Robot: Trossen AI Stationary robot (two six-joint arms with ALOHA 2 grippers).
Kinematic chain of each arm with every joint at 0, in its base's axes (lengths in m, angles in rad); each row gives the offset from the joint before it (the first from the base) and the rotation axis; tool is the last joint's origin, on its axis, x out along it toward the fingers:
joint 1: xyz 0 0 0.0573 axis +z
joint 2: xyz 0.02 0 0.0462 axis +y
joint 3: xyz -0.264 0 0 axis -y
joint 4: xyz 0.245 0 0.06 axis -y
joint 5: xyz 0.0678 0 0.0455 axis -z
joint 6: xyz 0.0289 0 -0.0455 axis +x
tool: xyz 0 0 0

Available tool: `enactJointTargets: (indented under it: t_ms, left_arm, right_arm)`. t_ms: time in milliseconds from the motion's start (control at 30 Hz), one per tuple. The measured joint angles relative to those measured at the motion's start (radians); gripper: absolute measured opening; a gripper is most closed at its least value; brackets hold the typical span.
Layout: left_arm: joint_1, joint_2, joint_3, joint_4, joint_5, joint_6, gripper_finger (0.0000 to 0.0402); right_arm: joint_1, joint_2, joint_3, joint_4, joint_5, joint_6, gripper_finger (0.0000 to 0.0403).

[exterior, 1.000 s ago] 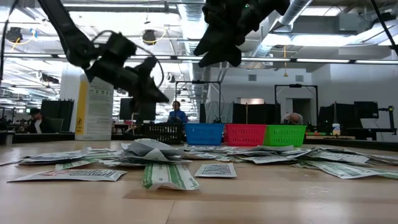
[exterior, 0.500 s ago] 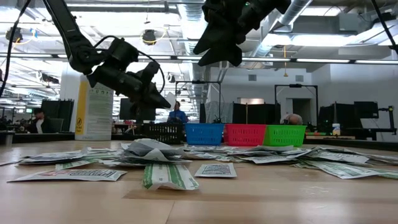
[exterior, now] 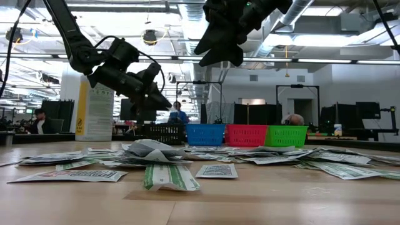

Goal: Pick & Place First Aid Supplies
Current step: Put the green bandage pack in the black bin

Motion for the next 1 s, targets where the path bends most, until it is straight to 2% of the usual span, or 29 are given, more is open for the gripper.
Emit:
enactJointTargets:
  t_ms: [633, 800, 1000]
  left_arm:
    - [0.000, 0.000, 0.000, -0.001, 0.000, -0.004, 0.0182]
    - [-0.001, 0.000, 0.000, -0.002, 0.043, -0.005, 0.0191]
    - [-0.029, -0.001, 0.000, -0.002, 0.116, -0.029, 0.0184]
  right_arm:
    - [0.004, 0.000, 0.001, 0.000, 0.013, -0.006, 0.0182]
    - [0.005, 0.000, 0.001, -0.002, 0.013, -0.006, 0.0181]
    - [0.021, 0.000, 0.001, -0.004, 0.013, -0.006, 0.0185]
